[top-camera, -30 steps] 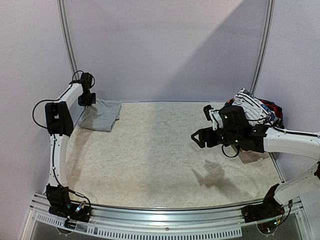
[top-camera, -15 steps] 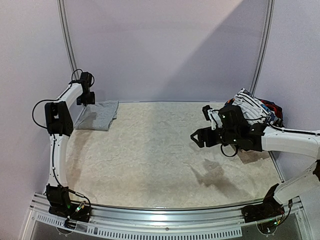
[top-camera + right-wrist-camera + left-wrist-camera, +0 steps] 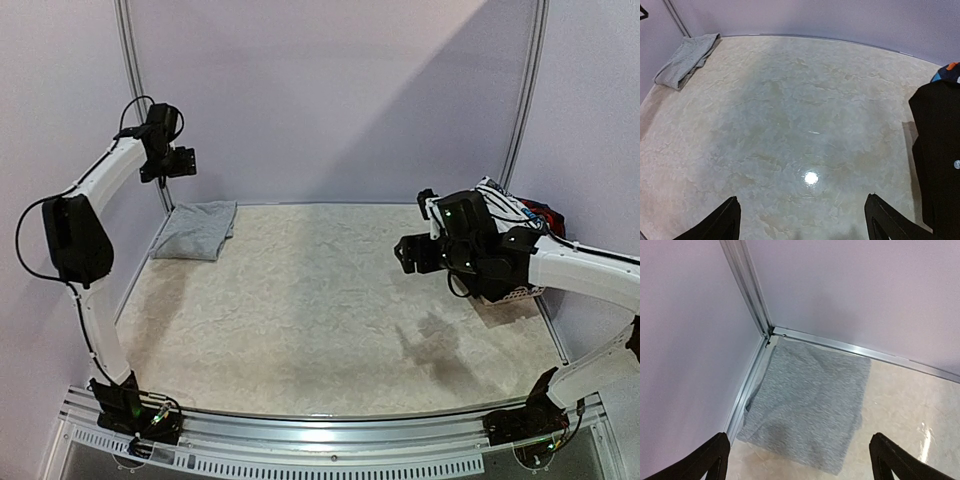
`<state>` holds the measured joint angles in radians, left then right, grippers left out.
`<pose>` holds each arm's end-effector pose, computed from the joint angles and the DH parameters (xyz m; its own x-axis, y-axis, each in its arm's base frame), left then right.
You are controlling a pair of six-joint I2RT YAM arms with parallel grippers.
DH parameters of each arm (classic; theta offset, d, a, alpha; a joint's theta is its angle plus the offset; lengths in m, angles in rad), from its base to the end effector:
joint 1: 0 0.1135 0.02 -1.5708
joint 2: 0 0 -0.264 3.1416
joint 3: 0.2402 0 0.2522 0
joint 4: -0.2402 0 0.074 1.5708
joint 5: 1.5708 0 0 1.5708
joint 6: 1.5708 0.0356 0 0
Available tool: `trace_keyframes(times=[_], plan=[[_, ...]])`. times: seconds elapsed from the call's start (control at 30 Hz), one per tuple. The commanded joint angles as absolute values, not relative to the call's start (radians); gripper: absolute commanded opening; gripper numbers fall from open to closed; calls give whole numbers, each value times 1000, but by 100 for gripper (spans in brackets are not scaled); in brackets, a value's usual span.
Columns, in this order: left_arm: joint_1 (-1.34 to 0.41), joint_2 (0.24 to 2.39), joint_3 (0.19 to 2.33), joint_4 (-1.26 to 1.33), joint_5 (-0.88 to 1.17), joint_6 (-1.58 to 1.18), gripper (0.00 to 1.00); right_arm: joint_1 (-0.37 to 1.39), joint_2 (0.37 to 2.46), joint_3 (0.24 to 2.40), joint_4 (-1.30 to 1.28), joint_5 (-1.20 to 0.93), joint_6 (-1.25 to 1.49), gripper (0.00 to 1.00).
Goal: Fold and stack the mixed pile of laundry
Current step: Pick up the crumpled shirt from the bin.
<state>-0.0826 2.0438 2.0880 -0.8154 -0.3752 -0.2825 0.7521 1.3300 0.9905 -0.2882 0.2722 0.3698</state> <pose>0.4587 -0.0249 0.3446 -0.6155 -0.2093 -0.7599 -0.3714 0.9274 0.0454 0.2224 0.1950 0.2813 -0.5803 -0.0661 -0.8117 -0.3104 0.9394 0.1453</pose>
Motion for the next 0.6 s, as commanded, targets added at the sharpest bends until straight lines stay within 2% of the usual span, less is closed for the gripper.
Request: trace_keyframes(times=[0.0, 0.57], plan=[[-178, 1898, 1895, -767, -377, -305, 100, 734, 1316, 1029, -395, 413, 403, 86], [-503, 1340, 1174, -602, -394, -394, 99, 657, 1303, 1026, -538, 513, 493, 84]])
